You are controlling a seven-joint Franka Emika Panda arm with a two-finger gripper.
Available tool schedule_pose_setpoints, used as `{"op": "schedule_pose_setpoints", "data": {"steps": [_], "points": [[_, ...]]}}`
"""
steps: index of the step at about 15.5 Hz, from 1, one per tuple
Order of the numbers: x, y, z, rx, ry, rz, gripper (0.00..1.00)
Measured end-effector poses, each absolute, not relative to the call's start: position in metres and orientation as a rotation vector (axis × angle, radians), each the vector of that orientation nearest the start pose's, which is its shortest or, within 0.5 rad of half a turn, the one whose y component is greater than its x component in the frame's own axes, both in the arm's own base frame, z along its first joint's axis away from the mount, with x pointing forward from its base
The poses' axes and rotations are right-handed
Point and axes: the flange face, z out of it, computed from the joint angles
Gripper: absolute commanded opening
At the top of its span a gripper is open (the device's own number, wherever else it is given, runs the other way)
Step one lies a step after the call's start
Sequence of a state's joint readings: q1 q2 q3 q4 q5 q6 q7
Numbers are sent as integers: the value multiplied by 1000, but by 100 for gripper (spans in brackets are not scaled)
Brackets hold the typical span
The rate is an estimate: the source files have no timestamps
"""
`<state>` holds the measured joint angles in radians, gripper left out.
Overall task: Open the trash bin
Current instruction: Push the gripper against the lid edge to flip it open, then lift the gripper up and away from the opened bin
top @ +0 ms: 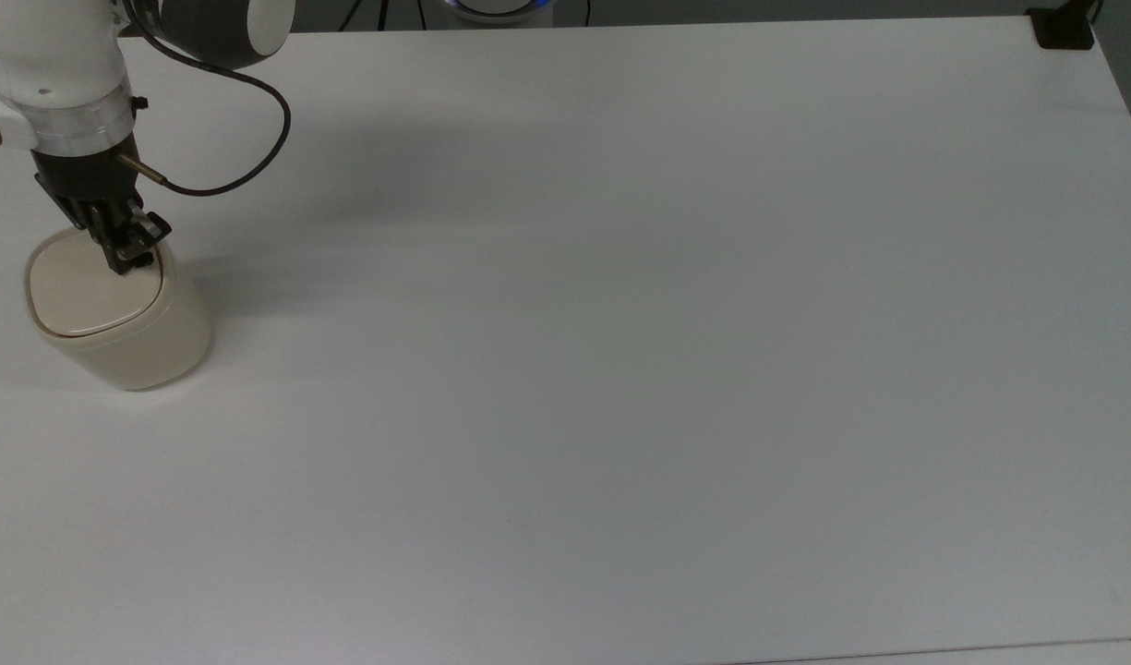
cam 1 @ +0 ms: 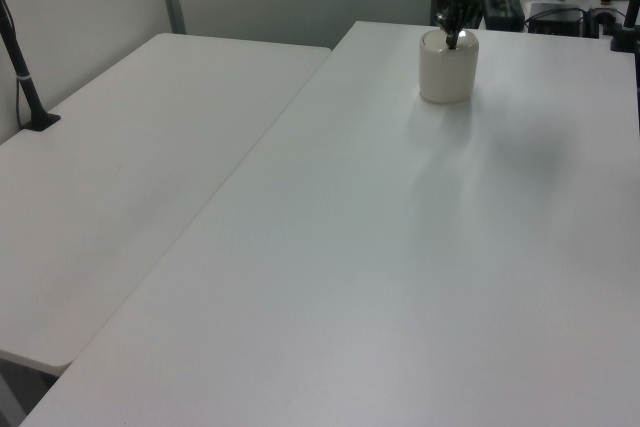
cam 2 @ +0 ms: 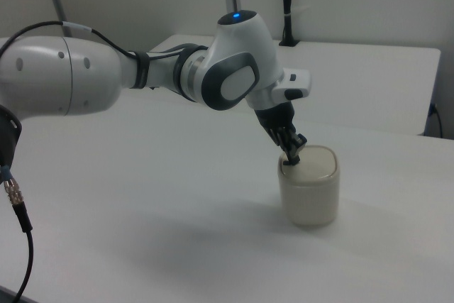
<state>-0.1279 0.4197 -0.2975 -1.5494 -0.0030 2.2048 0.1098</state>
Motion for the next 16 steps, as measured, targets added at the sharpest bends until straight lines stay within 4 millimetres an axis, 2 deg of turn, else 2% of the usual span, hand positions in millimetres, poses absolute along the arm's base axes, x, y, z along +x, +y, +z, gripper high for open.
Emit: {"op": "schedule_pose_setpoints", "data": {"steps": [3, 5, 7, 9, 10, 11, 12, 14, 15, 16], "points": [[649, -260, 443, -3188, 791, -381, 1], [648, -259, 450, -3185, 792, -399, 2], [646, -256, 473, -3173, 786, -453, 3], [640, -239, 508, -3151, 753, -485, 6], [636, -224, 529, -3139, 721, -493, 15], [629, -199, 557, -3125, 667, -492, 22], [624, -182, 571, -3121, 629, -471, 34], [615, -142, 589, -3124, 538, -400, 77], [609, -112, 598, -3130, 466, -344, 100], [605, -94, 601, -3134, 416, -306, 100]]}}
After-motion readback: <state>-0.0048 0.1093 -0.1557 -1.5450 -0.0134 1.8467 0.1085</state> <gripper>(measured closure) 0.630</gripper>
